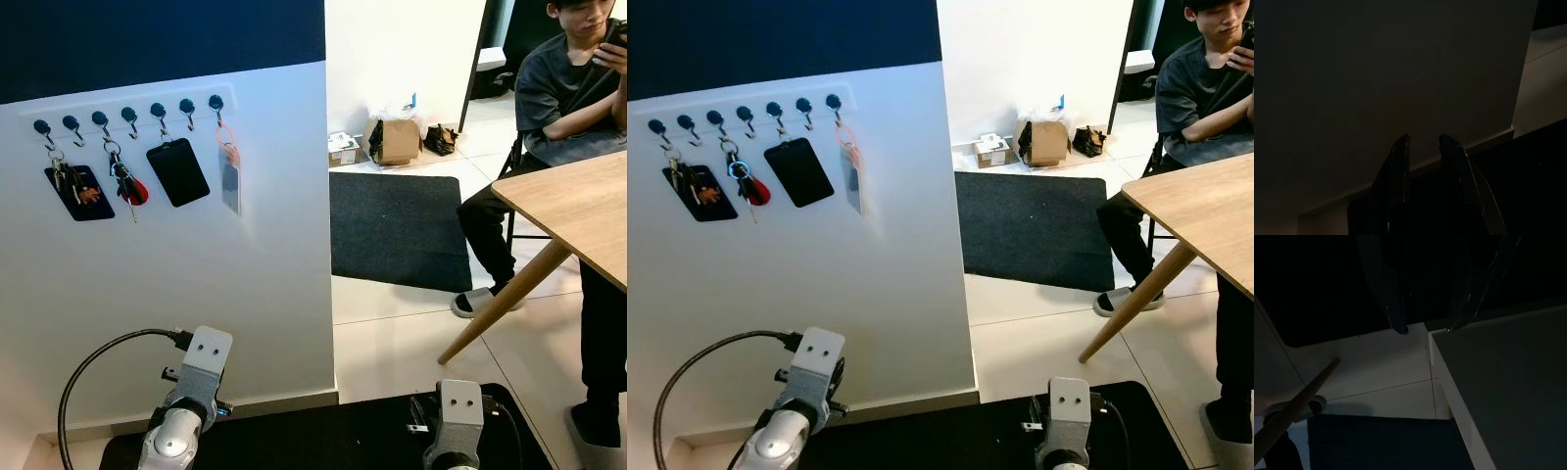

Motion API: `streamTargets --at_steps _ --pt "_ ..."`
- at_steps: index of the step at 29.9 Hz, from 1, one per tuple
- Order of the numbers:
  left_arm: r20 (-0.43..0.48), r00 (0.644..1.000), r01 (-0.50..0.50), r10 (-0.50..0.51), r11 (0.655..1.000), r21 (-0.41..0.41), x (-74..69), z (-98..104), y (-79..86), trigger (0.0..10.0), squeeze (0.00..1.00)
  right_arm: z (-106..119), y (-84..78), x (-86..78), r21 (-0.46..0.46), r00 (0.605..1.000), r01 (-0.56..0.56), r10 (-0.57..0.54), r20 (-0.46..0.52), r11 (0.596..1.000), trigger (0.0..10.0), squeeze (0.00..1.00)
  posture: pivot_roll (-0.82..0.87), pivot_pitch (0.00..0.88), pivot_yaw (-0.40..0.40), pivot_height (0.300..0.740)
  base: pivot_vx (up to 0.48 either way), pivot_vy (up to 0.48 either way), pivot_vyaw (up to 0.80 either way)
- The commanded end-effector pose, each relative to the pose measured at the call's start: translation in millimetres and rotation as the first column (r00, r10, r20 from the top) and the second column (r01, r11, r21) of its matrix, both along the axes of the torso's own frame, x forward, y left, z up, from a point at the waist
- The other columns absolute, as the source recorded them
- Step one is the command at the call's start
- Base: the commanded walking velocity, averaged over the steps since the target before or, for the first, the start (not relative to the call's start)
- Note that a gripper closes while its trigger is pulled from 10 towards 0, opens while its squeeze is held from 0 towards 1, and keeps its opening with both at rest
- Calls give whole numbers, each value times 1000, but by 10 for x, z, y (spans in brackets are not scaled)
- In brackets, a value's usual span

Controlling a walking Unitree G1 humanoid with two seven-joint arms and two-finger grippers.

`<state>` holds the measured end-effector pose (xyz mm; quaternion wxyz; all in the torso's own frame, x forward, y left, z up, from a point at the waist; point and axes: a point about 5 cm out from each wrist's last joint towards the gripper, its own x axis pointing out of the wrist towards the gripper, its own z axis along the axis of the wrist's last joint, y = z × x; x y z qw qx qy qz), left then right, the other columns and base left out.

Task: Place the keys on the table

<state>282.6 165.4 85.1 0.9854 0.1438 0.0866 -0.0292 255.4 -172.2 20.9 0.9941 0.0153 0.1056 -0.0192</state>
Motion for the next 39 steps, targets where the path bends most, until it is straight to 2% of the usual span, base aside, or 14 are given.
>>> streamTargets --at_steps 1,11,33,39 --pt "-23 1000 -14 14 1000 19 -28 -64 55 10000 0 -78 21 -59 -2 1000 -7 7 -27 1000 10000 0 40 169 120 740 0 0 0" --pt "-10 1000 -14 15 1000 18 9 -40 58 10000 0 -96 30 -49 1 1000 -7 7 -28 1000 10000 0 44 169 121 740 0 0 0" --pt "4 1000 -14 14 1000 26 40 -17 73 10000 0 -123 47 -55 7 999 -11 12 -31 1000 10000 0 45 170 125 740 0 478 0" --pt "13 1000 -5 5 999 34 40 -8 67 10000 0 -128 49 -57 8 999 -14 15 -32 1000 10000 0 46 171 124 740 0 0 0"
